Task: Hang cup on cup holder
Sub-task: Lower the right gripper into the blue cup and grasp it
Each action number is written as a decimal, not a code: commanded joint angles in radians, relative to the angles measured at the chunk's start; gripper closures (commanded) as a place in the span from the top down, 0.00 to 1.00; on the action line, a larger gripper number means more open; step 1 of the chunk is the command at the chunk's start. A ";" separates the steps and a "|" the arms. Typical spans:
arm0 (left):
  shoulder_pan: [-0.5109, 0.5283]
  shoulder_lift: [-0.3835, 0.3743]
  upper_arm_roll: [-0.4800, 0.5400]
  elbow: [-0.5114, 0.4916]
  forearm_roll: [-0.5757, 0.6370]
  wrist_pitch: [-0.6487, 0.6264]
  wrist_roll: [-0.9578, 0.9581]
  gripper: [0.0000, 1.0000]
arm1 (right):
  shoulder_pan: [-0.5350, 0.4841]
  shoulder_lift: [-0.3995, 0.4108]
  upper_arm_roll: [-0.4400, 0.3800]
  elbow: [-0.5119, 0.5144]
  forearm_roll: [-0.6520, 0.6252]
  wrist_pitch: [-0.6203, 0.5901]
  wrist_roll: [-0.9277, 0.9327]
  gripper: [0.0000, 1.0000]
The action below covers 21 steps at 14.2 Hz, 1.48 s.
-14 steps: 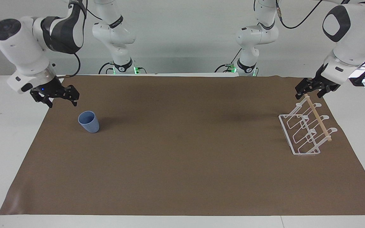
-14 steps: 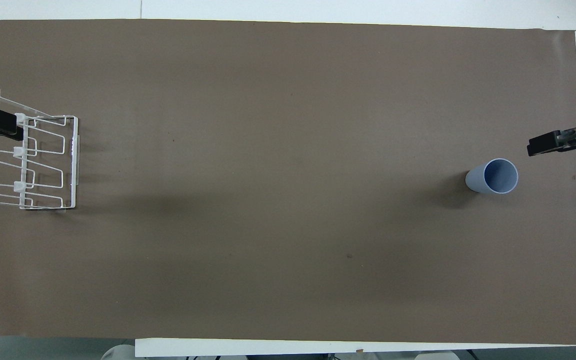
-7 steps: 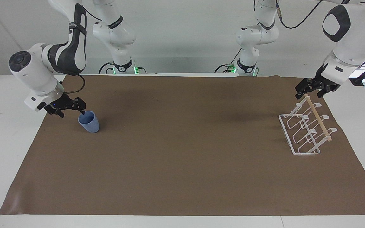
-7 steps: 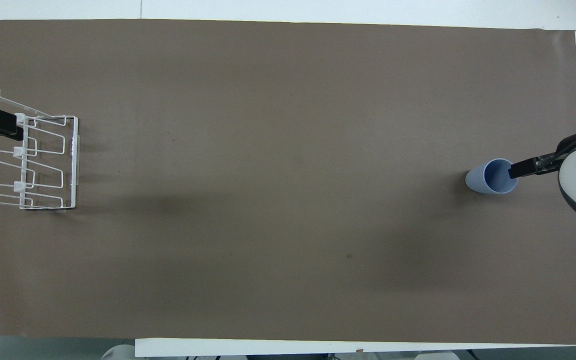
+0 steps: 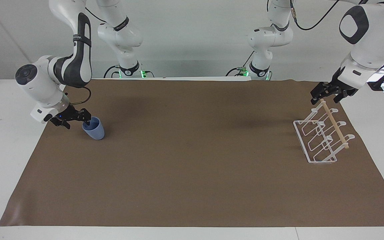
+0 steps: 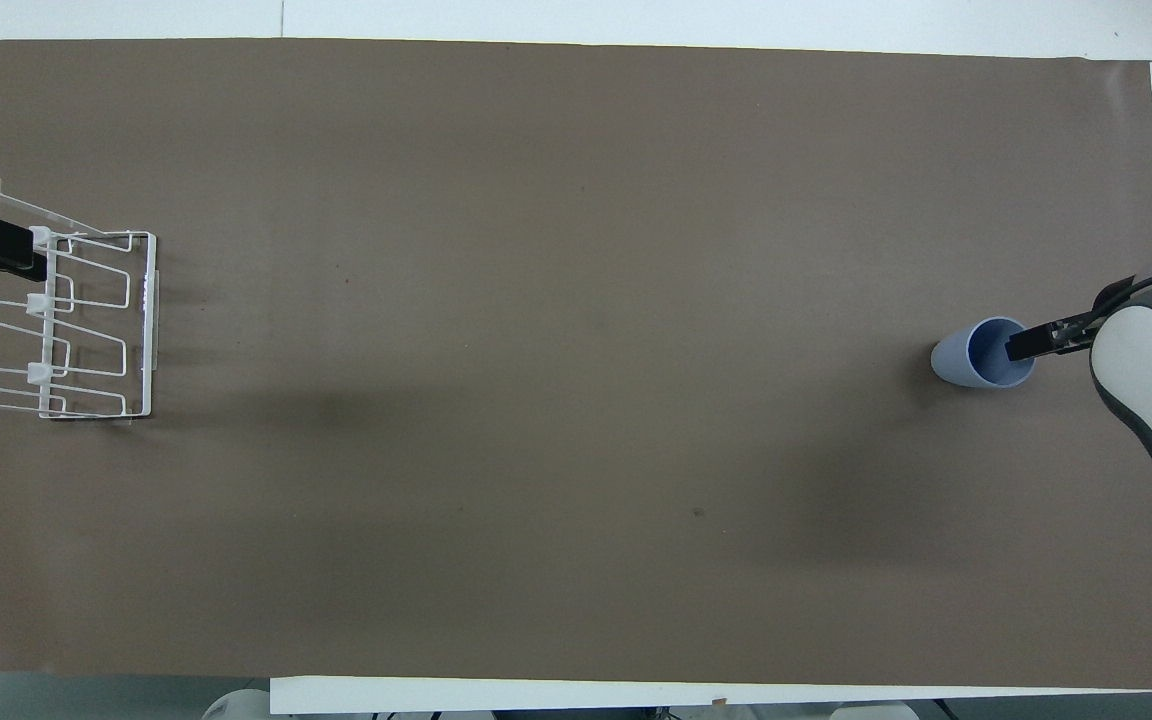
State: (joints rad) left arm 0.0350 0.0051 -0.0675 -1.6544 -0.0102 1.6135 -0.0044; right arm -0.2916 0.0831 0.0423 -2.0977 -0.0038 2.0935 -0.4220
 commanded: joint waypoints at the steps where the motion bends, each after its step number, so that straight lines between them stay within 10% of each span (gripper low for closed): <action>1: 0.011 -0.005 -0.006 0.001 0.016 0.003 0.015 1.00 | -0.004 -0.008 0.008 -0.019 0.018 0.025 0.029 0.84; 12: 0.011 -0.005 -0.006 0.001 0.016 0.003 0.015 1.00 | -0.001 -0.011 0.011 -0.071 0.018 0.065 0.048 0.66; 17: 0.011 -0.005 -0.006 0.001 0.016 0.003 0.015 1.00 | 0.005 -0.006 0.013 -0.064 0.018 0.051 0.066 0.01; 21: 0.011 -0.005 -0.006 0.001 0.016 0.003 0.015 1.00 | 0.005 0.001 0.016 -0.023 0.016 0.002 0.069 0.00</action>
State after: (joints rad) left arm 0.0350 0.0051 -0.0675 -1.6544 -0.0102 1.6135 -0.0044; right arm -0.2813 0.0837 0.0491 -2.1471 0.0002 2.1322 -0.3624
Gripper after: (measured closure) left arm 0.000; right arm 0.952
